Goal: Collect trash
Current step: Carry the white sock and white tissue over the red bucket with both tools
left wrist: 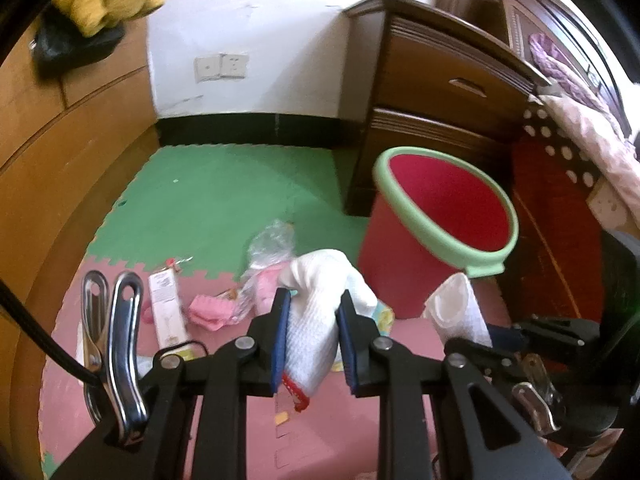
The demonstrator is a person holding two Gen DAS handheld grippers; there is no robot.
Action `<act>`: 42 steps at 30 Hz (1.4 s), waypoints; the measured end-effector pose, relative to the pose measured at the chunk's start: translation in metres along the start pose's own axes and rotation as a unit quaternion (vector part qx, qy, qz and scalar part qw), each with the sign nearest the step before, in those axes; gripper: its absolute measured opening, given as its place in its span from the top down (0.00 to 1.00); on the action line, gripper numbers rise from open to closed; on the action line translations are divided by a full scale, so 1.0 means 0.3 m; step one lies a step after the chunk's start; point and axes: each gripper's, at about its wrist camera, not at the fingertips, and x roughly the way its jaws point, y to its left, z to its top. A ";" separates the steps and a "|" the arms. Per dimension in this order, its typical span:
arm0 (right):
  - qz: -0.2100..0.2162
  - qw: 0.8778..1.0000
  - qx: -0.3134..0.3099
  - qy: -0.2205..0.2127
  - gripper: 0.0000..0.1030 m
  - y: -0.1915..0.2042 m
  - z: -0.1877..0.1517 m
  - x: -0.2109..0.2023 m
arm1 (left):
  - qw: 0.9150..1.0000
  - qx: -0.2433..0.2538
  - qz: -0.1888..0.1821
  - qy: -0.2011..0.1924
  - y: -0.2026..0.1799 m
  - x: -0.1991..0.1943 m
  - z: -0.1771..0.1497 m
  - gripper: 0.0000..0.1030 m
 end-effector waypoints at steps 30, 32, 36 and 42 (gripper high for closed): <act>-0.102 0.991 0.043 -0.069 0.79 -0.390 0.151 -0.110 | 0.998 0.037 -0.059 -0.002 -0.432 0.320 0.234 0.77; -0.112 0.990 0.043 -0.068 0.79 -0.404 0.158 -0.098 | 0.998 0.036 -0.059 -0.001 -0.437 0.339 0.241 0.77; -0.116 0.990 0.053 -0.063 0.78 -0.440 0.166 -0.064 | 0.998 0.040 -0.056 0.000 -0.453 0.376 0.256 0.77; -0.124 0.989 0.063 -0.052 0.78 -0.480 0.164 -0.020 | 0.998 0.042 -0.056 0.008 -0.465 0.424 0.256 0.77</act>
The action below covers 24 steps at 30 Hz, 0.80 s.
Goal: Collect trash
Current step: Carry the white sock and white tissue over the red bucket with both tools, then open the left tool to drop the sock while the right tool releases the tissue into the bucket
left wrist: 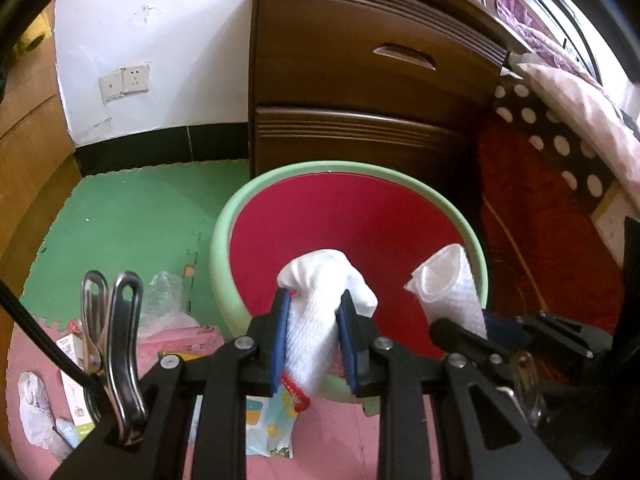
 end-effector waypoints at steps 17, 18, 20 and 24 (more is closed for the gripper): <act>0.002 0.999 0.033 -0.010 0.74 -0.072 0.004 0.023 | 1.000 0.024 0.006 0.001 -0.047 0.044 -0.004 0.65; 0.004 0.999 0.037 -0.011 0.73 -0.076 0.004 0.025 | 1.000 0.024 0.005 0.001 -0.048 0.045 -0.004 0.63; 0.002 0.999 0.041 -0.014 0.69 -0.080 0.006 0.026 | 1.000 0.028 0.007 0.002 -0.051 0.046 -0.006 0.60; -0.001 0.999 0.047 -0.020 0.62 -0.085 0.010 0.026 | 0.999 0.031 0.010 0.005 -0.056 0.050 -0.003 0.56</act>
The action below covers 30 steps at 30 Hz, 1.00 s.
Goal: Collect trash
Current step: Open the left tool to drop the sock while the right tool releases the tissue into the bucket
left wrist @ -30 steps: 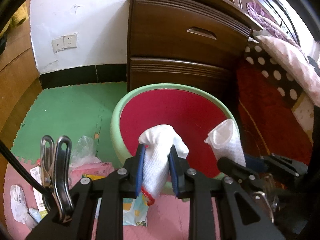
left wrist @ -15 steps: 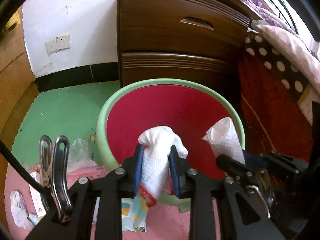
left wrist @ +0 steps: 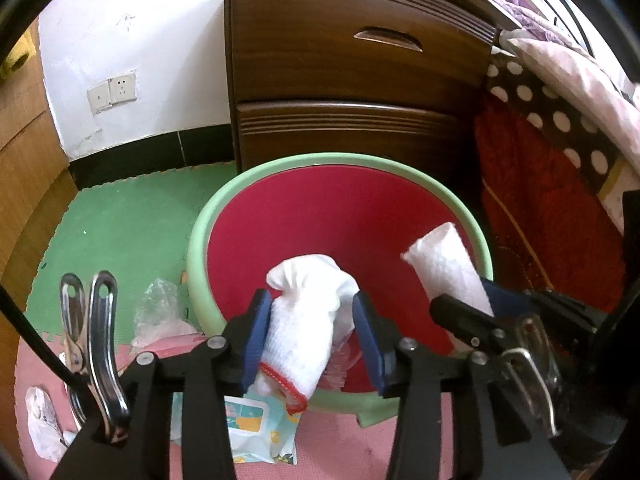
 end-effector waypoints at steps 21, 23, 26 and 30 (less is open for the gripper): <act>-0.015 0.999 0.009 -0.034 0.51 -0.032 0.019 -0.072 | 1.000 -0.010 -0.015 -0.014 -0.009 -0.004 0.056 0.51; -0.017 0.999 0.006 -0.033 0.51 -0.029 0.018 -0.073 | 1.000 -0.007 -0.009 -0.016 -0.010 -0.007 0.058 0.51; -0.014 0.999 0.005 -0.031 0.51 -0.022 0.018 -0.079 | 1.000 -0.009 -0.007 -0.018 -0.004 -0.019 0.059 0.51; -0.014 0.999 -0.003 -0.031 0.51 -0.003 0.016 -0.101 | 1.000 -0.005 -0.006 -0.020 0.009 -0.054 0.052 0.51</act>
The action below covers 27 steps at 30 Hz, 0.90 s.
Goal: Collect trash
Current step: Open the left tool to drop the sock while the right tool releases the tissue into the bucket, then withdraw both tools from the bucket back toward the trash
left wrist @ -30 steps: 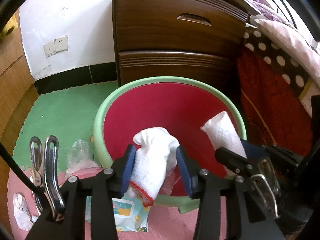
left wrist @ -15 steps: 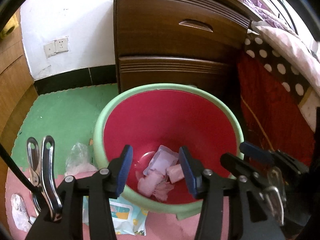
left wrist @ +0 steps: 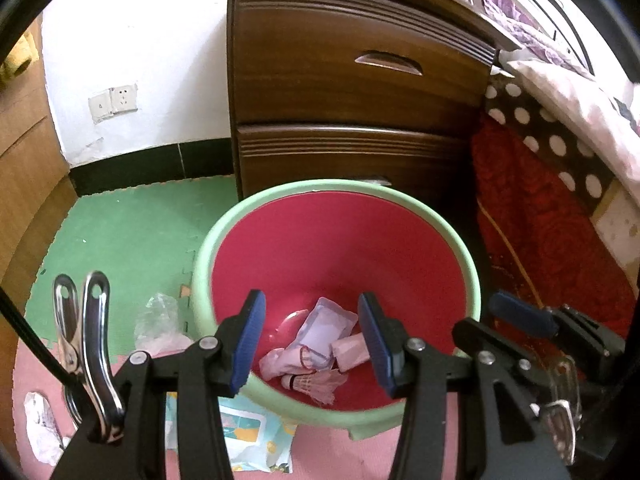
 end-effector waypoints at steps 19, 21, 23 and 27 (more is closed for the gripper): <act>0.067 0.997 -0.035 -0.026 0.51 0.383 -0.128 -0.241 | 0.996 0.005 0.084 -0.016 0.199 -0.433 -0.223 0.51; 0.071 0.996 -0.040 -0.026 0.51 0.429 -0.148 -0.269 | 0.996 0.001 0.089 -0.021 0.219 -0.485 -0.255 0.51; 0.074 0.996 -0.043 -0.028 0.51 0.475 -0.169 -0.301 | 0.996 -0.002 0.089 -0.025 0.241 -0.532 -0.283 0.51; 0.083 0.996 -0.039 -0.023 0.51 0.547 -0.195 -0.341 | 0.995 -0.011 0.092 -0.023 0.285 -0.617 -0.331 0.51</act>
